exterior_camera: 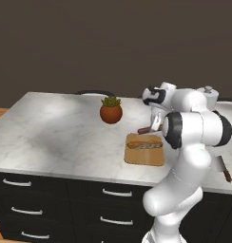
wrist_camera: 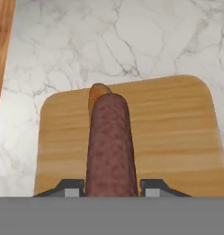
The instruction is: Retrieve the sausage and cheese from the fridge and place them on the cutting board on the counter.
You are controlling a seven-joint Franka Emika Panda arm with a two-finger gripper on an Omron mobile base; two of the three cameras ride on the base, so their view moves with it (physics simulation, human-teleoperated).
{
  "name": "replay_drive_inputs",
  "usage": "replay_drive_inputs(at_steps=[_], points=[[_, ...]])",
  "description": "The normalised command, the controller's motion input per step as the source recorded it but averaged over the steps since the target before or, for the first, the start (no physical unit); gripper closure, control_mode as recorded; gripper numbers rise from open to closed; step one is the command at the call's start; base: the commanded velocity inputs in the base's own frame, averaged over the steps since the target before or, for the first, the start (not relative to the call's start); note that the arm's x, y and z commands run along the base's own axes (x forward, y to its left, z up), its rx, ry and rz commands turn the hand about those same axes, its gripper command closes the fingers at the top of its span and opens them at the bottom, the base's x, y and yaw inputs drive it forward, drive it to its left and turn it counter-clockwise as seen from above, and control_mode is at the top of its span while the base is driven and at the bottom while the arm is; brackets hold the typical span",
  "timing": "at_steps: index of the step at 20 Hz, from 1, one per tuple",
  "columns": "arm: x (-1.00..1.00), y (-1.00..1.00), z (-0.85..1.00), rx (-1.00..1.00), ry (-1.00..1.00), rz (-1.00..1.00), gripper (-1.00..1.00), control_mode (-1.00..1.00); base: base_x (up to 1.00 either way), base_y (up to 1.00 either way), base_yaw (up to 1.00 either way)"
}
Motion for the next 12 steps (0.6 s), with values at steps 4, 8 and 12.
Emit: replay_drive_inputs(at_steps=[4, 8, 12], points=[[0.43, 0.08, -0.31, -0.03, 0.0, 0.03, 1.0, -1.0, 0.0, 0.0, 0.0], [0.13, 0.03, -0.28, 0.0, 0.0, 0.0, 1.0, -1.0, 0.0, 0.0, 0.0], [0.01, 0.01, -0.29, 0.0, 0.0, 0.02, 1.0, -1.0, 0.0, 0.0, 0.0]])
